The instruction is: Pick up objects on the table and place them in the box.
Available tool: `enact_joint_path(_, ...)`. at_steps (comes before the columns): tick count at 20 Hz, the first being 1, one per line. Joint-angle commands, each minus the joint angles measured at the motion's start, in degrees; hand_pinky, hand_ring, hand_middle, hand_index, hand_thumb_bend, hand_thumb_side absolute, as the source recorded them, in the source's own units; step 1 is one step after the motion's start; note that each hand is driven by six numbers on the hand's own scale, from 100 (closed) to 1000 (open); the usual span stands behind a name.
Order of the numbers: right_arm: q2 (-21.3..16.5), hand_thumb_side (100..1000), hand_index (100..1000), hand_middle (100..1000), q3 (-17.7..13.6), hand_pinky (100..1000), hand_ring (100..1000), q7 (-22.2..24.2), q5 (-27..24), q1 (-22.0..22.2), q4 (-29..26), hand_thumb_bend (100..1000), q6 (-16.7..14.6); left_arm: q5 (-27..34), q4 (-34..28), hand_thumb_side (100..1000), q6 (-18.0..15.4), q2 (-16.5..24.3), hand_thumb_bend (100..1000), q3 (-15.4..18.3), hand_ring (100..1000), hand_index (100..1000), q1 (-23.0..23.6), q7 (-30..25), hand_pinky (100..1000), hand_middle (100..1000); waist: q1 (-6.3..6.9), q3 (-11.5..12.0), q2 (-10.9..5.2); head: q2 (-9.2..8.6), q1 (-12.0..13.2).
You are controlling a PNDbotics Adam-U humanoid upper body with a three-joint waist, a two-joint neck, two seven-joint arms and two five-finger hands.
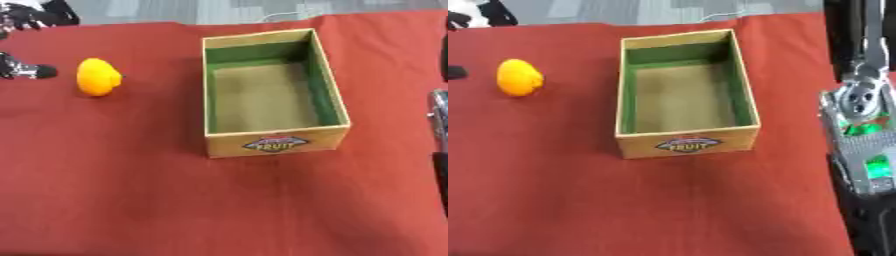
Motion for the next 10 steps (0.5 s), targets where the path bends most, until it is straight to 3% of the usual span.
enact_joint_path(1,-0.3,1000,882,589,0.0,821,788,0.3,-0.4,-0.8,-1.1,100,-0.2,-2.3,0.2,900,-0.6,0.1,637,-0.5,800,996,-1.9,1.5,727,828,0.04,0.0,-1.01,-0.84,0.5)
enact_joint_path(7,-0.3,1000,880,588,0.0,822,789,0.4,-0.5,-0.7,-1.1,100,-0.3,-5.4,1.5,854,0.0,-0.6,689,-0.5,818,1000,-2.3,1.5,740,834,0.21,-0.1,-0.98,-1.09,0.6)
enact_joint_path(10,-0.3,1000,879,588,0.0,822,789,0.4,-0.6,-0.7,-1.1,100,-0.3,-6.7,2.3,766,0.9,-1.1,741,-0.5,837,1000,-2.4,0.7,768,839,0.25,-0.1,-0.89,-1.26,0.7)
